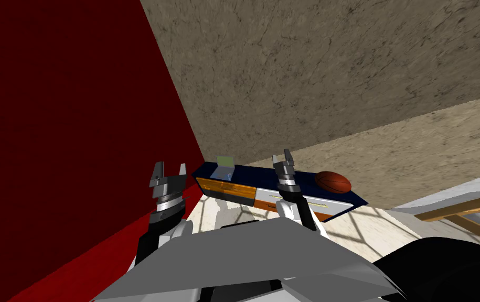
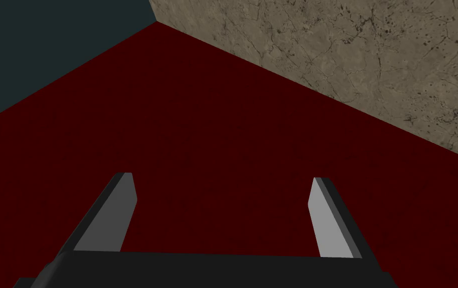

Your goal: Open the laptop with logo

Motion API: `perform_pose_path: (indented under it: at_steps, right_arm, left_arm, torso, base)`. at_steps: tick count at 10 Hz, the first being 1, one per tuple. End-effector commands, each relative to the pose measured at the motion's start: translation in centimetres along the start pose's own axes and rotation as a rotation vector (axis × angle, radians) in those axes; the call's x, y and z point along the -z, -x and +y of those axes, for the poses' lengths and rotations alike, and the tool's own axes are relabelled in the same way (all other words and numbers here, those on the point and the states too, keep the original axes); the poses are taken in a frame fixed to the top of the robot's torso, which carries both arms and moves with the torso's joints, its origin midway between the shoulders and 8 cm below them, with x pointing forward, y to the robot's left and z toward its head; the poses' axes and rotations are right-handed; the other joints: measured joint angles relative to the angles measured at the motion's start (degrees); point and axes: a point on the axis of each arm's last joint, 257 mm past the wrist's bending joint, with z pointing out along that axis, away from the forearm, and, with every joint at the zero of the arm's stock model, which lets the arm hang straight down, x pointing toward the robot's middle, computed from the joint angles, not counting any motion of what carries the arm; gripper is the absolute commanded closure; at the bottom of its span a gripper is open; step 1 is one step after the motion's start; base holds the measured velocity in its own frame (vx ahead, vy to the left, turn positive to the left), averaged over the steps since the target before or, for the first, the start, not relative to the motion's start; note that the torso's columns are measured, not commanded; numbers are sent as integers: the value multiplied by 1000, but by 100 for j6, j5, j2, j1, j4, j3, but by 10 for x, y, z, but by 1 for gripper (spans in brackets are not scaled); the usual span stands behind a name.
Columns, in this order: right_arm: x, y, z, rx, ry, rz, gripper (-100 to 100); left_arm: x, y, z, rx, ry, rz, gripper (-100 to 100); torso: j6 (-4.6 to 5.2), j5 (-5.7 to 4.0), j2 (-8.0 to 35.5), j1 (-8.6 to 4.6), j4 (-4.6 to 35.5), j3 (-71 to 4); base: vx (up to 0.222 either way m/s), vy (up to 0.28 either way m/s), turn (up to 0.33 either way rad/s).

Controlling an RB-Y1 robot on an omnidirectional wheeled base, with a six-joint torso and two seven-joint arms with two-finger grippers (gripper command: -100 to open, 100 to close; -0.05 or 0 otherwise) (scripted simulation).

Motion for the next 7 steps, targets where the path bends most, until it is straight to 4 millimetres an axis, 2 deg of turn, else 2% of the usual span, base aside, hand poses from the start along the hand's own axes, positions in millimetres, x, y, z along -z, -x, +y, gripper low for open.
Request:
perform_pose_path:
  at_steps: [1,7]
  right_arm:
    - [0,0,0,0,0,0,0]
    - [0,0,0,0,0,0,0]
  left_arm:
    - [0,0,0,0,0,0,0]
    - [0,0,0,0,0,0,0]
  torso:
    - [0,0,232,0,235,-467]
    - [0,0,2693,0,2691,-5381]
  base:
    - [0,0,0]
    - [0,0,0]
